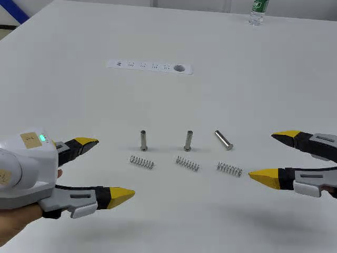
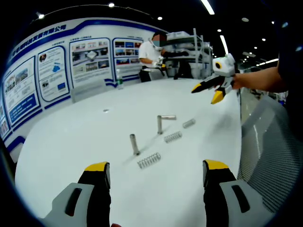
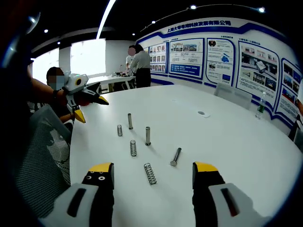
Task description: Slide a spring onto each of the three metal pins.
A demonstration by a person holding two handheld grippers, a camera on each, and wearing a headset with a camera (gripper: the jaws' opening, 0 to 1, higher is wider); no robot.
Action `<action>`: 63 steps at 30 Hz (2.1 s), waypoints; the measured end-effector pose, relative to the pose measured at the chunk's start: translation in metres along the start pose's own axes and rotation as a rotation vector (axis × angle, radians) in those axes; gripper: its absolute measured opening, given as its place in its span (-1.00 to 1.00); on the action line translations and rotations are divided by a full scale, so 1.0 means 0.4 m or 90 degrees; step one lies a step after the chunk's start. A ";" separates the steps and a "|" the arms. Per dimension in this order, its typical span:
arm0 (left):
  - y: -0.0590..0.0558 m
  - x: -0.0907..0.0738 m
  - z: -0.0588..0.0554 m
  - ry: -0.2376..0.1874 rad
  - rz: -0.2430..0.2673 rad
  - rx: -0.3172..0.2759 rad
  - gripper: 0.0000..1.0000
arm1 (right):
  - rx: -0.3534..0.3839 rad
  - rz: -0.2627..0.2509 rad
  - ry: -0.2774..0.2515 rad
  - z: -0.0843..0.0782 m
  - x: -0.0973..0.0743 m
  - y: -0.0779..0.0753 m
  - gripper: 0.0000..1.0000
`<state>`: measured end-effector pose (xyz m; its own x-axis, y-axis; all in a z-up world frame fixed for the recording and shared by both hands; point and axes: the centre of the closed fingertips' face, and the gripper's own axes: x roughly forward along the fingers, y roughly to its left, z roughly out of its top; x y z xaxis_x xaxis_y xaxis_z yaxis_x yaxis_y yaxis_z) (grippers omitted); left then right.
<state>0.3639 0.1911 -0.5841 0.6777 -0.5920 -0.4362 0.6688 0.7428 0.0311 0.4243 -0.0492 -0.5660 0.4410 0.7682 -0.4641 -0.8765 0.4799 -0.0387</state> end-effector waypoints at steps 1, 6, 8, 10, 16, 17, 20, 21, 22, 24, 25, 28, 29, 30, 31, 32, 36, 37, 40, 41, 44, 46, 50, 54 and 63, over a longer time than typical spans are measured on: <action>0.000 0.000 0.000 0.000 0.000 0.001 0.63 | 0.000 0.001 0.000 0.001 0.001 -0.001 0.37; -0.001 -0.002 0.000 0.001 0.001 0.000 0.63 | -0.002 -0.008 0.003 0.017 0.012 -0.021 0.32; -0.002 -0.002 0.001 0.000 0.000 0.000 0.63 | -0.005 -0.012 0.007 0.023 0.020 -0.032 0.28; -0.003 -0.002 0.002 0.001 0.000 0.002 0.63 | -0.006 -0.013 0.010 0.028 0.030 -0.043 0.26; -0.007 -0.002 0.006 -0.002 0.001 0.001 0.63 | -0.005 -0.011 0.031 0.038 0.071 -0.069 0.23; -0.007 -0.002 0.006 -0.002 0.001 0.001 0.63 | -0.004 -0.009 0.032 0.040 0.078 -0.071 0.22; -0.008 -0.004 0.007 -0.002 0.001 0.002 0.63 | -0.002 -0.008 0.046 0.045 0.105 -0.084 0.20; -0.008 -0.005 0.007 -0.002 0.002 0.002 0.63 | -0.001 -0.008 0.048 0.046 0.112 -0.088 0.19; -0.008 -0.006 0.007 -0.002 0.002 0.002 0.63 | 0.001 -0.009 0.052 0.047 0.118 -0.092 0.17; -0.007 -0.007 0.006 -0.002 0.004 0.002 0.63 | 0.005 -0.013 0.066 0.045 0.137 -0.105 0.13; -0.006 -0.008 0.005 -0.001 0.004 0.002 0.63 | 0.007 -0.014 0.075 0.042 0.148 -0.113 0.11; -0.005 -0.009 0.005 -0.001 0.006 0.002 0.63 | 0.014 -0.013 0.088 0.041 0.173 -0.126 0.08; -0.005 -0.009 0.005 -0.001 0.006 0.002 0.63 | 0.015 -0.014 0.095 0.039 0.179 -0.130 0.07; -0.005 -0.010 0.005 -0.001 0.006 0.002 0.63 | 0.015 -0.015 0.102 0.038 0.188 -0.134 0.04; -0.005 -0.010 0.005 -0.001 0.007 0.002 0.63 | 0.017 -0.015 0.105 0.038 0.195 -0.137 0.02; -0.005 -0.010 0.005 -0.001 0.007 0.002 0.63 | 0.018 -0.016 0.109 0.037 0.202 -0.140 0.00; -0.004 -0.008 0.003 0.000 0.007 0.001 0.62 | 0.010 -0.034 0.146 0.026 0.234 -0.156 -0.05; -0.003 -0.008 0.002 0.000 0.007 0.001 0.62 | 0.011 -0.033 0.153 0.023 0.242 -0.155 -0.06; -0.003 -0.008 0.002 0.000 0.008 0.000 0.62 | 0.006 -0.044 0.179 0.014 0.264 -0.164 -0.14; -0.003 -0.008 0.002 -0.001 0.008 -0.001 0.62 | 0.005 -0.044 0.182 0.014 0.270 -0.163 -0.17; -0.002 -0.009 0.000 0.000 0.008 -0.001 0.62 | 0.013 -0.050 0.200 0.009 0.285 -0.167 -0.26; 0.000 -0.009 -0.002 0.000 0.009 -0.003 0.62 | 0.014 -0.053 0.213 0.003 0.294 -0.171 -0.31; 0.001 -0.010 -0.005 -0.001 0.011 -0.007 0.61 | 0.013 -0.065 0.243 -0.010 0.307 -0.179 -0.41; -0.001 -0.011 -0.009 0.000 0.010 -0.008 0.61 | 0.020 -0.069 0.287 -0.038 0.316 -0.180 -0.49; -0.003 -0.015 -0.014 -0.001 0.010 -0.014 0.60 | 0.032 -0.070 0.335 -0.067 0.338 -0.177 -0.59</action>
<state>0.3575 0.1955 -0.5866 0.6890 -0.5806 -0.4337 0.6512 0.7587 0.0188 0.5409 0.0094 -0.6499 0.3629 0.4024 -0.8404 -0.8143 0.5754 -0.0761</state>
